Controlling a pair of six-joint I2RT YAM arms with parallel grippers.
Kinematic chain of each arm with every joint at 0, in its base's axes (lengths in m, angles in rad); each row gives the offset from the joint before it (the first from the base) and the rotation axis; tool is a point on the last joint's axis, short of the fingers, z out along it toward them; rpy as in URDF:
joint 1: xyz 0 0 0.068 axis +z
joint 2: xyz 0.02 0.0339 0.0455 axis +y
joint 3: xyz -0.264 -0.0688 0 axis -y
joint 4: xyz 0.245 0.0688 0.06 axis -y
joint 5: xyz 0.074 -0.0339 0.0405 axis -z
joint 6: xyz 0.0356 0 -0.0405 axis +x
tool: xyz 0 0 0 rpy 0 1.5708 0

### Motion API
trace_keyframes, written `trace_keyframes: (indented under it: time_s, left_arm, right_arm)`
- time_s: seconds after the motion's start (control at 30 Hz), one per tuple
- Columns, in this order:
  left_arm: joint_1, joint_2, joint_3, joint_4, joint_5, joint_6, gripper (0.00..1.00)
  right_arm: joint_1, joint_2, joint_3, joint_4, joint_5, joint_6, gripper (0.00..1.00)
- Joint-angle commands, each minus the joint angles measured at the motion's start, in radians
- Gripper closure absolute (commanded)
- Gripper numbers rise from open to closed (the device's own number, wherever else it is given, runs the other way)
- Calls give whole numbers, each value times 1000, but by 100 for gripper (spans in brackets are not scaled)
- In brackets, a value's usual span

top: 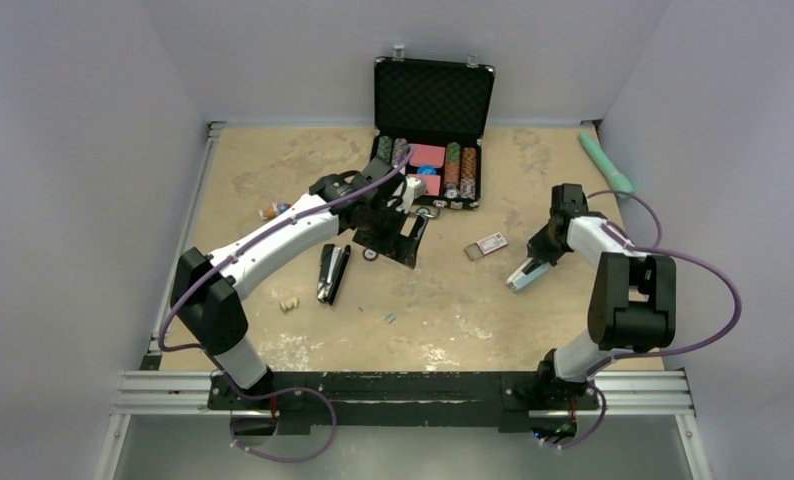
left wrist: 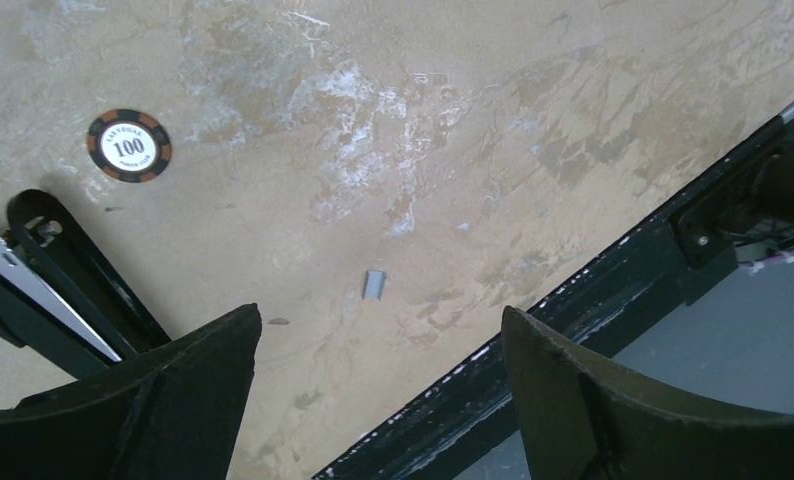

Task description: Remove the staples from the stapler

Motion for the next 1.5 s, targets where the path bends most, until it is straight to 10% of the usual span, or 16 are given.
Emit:
trace_keyframes:
  time_s: [0.0,0.8,1.47]
  left_arm:
    - [15,31,38,29,72,-12,3]
    - [80,48,425,54,519,-138,19]
    - [-1,42,424,230,285,-240,28]
  right_arm:
    - [37,2,-14,25,-68,-37,100]
    - [308,-363,476,-30,-444,-57,100]
    - [405,-383,602,-110,-458,96,100]
